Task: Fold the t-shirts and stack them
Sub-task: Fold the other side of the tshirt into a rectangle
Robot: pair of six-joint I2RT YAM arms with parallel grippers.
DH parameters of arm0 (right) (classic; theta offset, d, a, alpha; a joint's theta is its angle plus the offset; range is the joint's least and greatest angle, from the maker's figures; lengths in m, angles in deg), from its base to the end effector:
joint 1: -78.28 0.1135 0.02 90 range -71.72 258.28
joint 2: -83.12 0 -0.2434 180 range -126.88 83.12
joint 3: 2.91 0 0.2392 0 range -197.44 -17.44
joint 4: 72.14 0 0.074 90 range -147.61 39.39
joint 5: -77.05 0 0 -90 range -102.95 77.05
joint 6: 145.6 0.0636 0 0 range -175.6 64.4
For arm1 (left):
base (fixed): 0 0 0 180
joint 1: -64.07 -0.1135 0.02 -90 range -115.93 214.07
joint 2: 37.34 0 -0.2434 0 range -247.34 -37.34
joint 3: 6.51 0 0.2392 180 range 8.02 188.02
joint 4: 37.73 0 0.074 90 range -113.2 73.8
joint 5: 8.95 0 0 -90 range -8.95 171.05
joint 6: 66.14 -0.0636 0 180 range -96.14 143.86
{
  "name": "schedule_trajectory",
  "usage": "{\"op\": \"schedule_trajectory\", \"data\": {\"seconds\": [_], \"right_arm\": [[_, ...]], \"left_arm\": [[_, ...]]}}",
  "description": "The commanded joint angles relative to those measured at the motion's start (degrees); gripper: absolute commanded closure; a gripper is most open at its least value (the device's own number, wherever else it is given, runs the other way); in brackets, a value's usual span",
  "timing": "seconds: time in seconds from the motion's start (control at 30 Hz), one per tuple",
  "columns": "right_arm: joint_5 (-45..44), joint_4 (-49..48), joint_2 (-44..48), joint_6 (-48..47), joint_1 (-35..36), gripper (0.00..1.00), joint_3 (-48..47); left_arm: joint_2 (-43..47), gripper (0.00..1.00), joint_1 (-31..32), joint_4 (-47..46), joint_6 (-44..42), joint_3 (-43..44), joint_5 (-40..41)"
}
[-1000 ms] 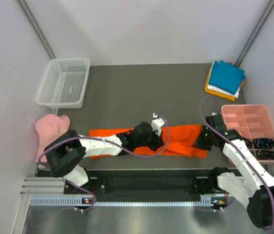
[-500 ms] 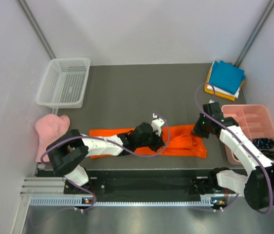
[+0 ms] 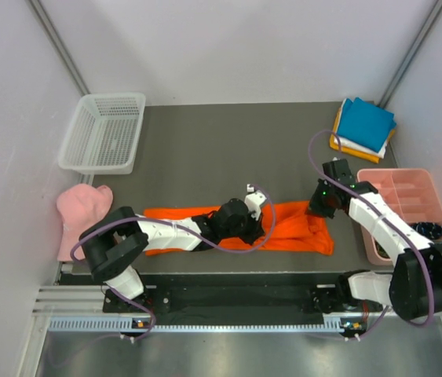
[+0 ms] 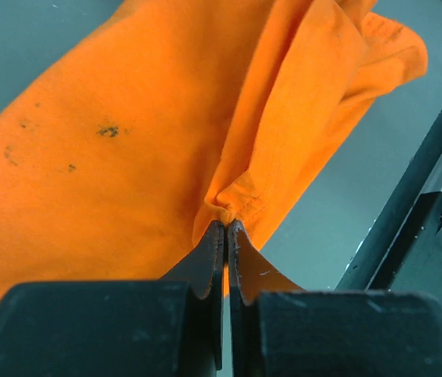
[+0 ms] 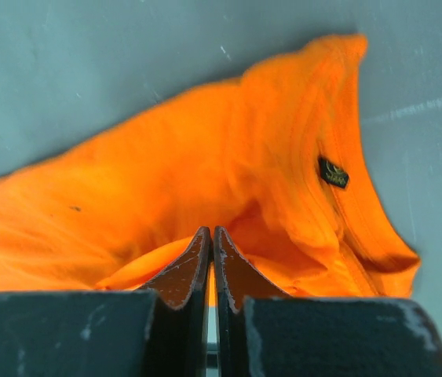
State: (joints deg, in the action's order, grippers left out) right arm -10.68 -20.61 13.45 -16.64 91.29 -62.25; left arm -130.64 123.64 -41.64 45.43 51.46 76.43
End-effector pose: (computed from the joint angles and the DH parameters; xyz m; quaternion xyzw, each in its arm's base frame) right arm 0.2290 0.0555 0.1776 0.2131 0.9461 0.1238 0.2101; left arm 0.1710 -0.3013 0.1465 0.3024 0.8175 -0.3446 0.3485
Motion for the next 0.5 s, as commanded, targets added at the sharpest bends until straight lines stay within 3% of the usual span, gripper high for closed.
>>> {"op": "schedule_trajectory", "data": {"seconds": [0.0, 0.33, 0.47], "right_arm": [[-1.56, -3.24, -1.96, -1.43, 0.61, 1.00, -4.48], [-1.03, -4.82, -8.29, -2.66, 0.61, 1.00, -8.79], [-0.94, -5.53, -10.31, -3.19, 0.61, 1.00, -9.94]], "left_arm": [[-0.48, 1.00, 0.11, -2.22, -0.47, 1.73, 1.28], [-1.89, 1.00, 0.02, -0.55, -1.70, 4.46, 4.10], [-1.89, 1.00, 0.02, -0.37, -1.52, 4.72, 9.62]]}}
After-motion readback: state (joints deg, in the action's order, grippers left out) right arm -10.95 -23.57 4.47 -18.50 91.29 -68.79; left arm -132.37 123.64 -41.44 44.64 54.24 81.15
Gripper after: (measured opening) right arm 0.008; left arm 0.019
